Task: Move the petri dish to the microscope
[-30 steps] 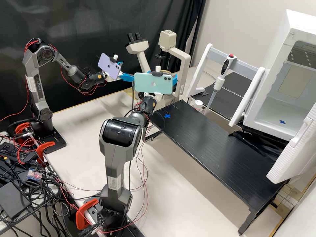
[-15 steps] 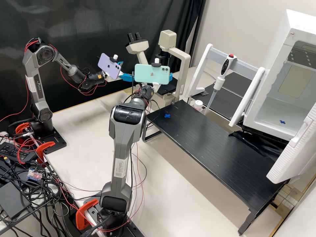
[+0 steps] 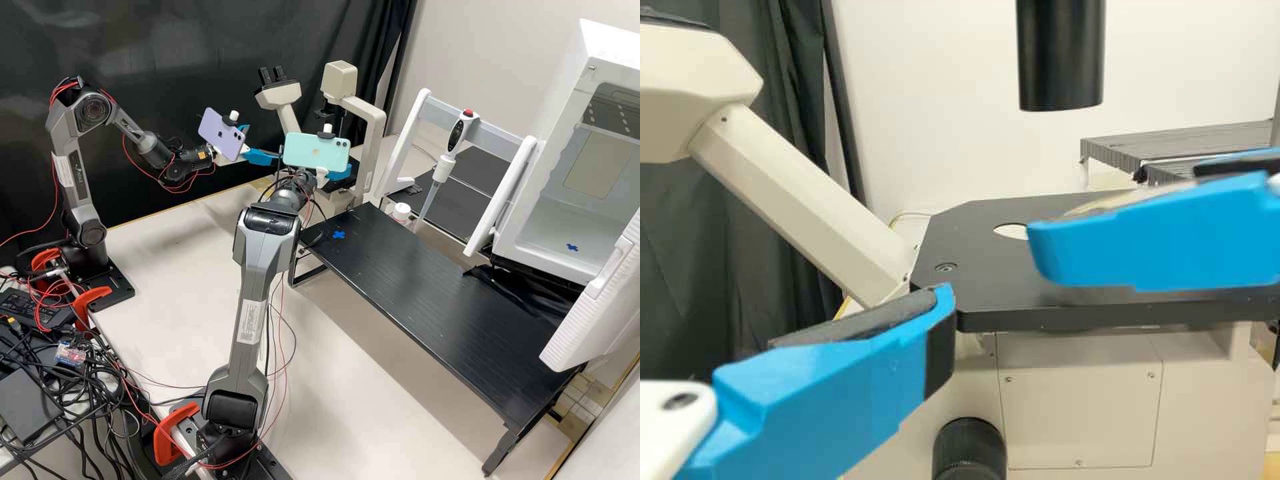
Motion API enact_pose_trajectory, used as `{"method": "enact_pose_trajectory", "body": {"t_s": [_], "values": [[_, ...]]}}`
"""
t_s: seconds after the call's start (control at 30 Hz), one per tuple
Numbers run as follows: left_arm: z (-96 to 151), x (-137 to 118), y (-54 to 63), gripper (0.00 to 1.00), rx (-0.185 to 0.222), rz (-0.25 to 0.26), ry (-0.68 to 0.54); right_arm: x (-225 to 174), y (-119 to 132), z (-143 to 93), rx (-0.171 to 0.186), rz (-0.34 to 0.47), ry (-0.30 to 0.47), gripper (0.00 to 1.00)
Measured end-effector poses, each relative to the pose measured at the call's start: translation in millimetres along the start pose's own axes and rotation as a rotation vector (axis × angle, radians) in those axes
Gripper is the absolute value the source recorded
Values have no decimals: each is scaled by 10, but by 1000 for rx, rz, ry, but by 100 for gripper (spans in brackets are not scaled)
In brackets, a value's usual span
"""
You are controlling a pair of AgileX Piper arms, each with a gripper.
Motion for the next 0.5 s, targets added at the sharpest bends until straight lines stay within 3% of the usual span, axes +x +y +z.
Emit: {"method": "enact_pose_trajectory", "body": {"t_s": [0.37,0.5], "values": [[0,0,0,100,0,0,0,200,-48,-32,42,10,-26,0],[0,0,0,100,0,0,0,228,-63,-127,31,12,-17,0]]}}
